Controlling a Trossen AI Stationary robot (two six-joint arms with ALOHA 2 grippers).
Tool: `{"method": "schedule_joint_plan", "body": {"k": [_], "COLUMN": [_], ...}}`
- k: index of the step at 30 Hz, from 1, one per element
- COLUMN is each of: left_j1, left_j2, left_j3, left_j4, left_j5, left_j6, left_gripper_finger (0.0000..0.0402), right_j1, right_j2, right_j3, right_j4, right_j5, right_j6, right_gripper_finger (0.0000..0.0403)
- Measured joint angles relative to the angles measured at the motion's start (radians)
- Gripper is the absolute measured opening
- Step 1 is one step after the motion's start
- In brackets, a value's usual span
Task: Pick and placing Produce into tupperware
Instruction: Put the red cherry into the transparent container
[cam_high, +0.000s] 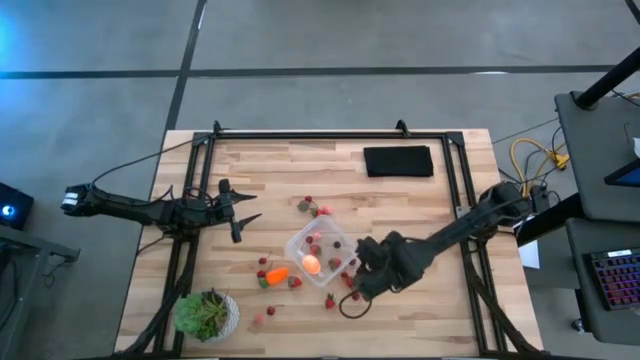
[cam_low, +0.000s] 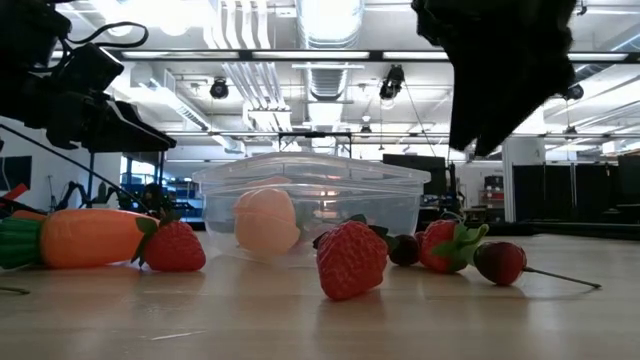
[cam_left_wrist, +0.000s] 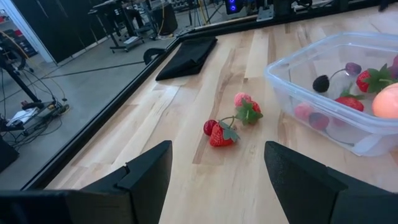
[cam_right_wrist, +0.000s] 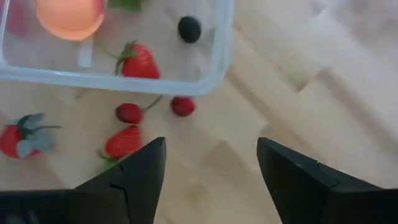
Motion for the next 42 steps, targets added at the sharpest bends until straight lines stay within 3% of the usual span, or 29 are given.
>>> {"method": "schedule_joint_plan", "body": {"k": [3,8,15,23,42], "left_j1": [0.000,0.000,0.000,0.000,0.000], "left_j2": [0.001,0.000,0.001,0.002,0.003], "left_j3": [0.000,0.000,0.000,0.000,0.000], "left_j4": [0.000,0.000,0.001,0.001,0.001], "left_j5": [0.000,0.000,0.000,0.000,0.000], "left_j6": [0.000,0.000,0.000,0.000,0.000], "left_gripper_finger": [0.0242,0.0242,0.0242,0.0242,0.0242], "right_j1": [0.027,0.054,0.039,0.013,-0.016], "right_j2": [0.000,0.000,0.001,0.002,0.002], "right_j3": [-0.042,-0.097,-0.204,-0.301,-0.408], "right_j4": [0.091,0.195,0.261,0.505,0.699], "right_j5": [0.007,0.077,0.080,0.080,0.129], "right_j6": [0.036,-0.067,-0.088,-0.126,-0.315], "right_gripper_finger": [0.0254,0.0267,0.0276,0.0271,0.0268]}}
